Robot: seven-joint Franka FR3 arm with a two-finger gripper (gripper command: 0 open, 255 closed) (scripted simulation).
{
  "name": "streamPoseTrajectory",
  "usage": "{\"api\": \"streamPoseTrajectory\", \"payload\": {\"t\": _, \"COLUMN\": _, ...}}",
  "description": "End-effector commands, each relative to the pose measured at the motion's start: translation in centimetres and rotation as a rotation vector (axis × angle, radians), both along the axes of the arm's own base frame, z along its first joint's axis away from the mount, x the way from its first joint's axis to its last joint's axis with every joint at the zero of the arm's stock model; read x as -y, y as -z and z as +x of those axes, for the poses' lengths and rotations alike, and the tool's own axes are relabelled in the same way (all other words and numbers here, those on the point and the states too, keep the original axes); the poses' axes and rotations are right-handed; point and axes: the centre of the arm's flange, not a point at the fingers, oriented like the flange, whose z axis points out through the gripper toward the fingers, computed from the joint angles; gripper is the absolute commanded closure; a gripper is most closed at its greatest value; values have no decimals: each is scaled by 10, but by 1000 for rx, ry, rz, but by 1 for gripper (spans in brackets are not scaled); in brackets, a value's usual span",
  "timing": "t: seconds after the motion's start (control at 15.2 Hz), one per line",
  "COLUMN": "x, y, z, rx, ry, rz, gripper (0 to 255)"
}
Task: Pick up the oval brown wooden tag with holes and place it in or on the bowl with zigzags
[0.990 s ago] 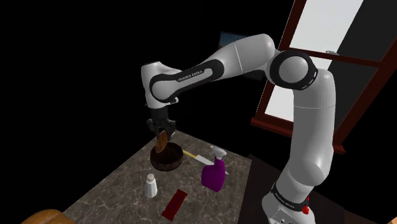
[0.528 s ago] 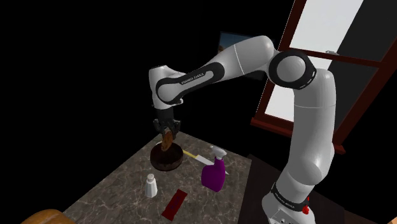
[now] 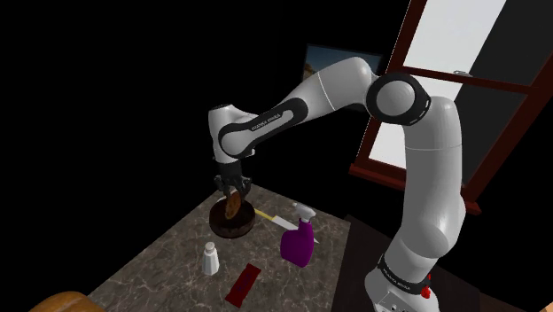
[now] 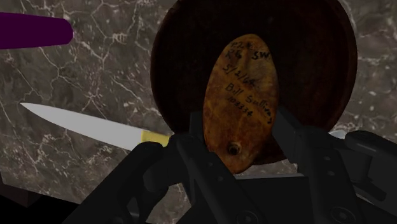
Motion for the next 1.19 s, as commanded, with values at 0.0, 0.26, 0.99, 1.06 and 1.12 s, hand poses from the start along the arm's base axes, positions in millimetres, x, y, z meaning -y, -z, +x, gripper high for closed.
{"api": "streamPoseTrajectory", "payload": {"t": 0.0, "x": -1, "y": 11, "z": 1, "rx": 1, "ry": 0, "rz": 0, "gripper": 255}}
{"api": "streamPoseTrajectory", "payload": {"t": 0.26, "x": -1, "y": 21, "z": 1, "rx": 1, "ry": 0, "rz": 0, "gripper": 255}}
{"api": "streamPoseTrajectory", "payload": {"t": 0.99, "x": -1, "y": 21, "z": 1, "rx": 1, "ry": 0, "rz": 0, "gripper": 0}}
{"api": "streamPoseTrajectory", "payload": {"t": 1.06, "x": -2, "y": 8, "z": 3, "rx": 1, "ry": 0, "rz": 0, "gripper": 0}}
{"api": "streamPoseTrajectory", "payload": {"t": 1.12, "x": -2, "y": -5, "z": 6, "rx": 1, "ry": 0, "rz": 0, "gripper": 0}}
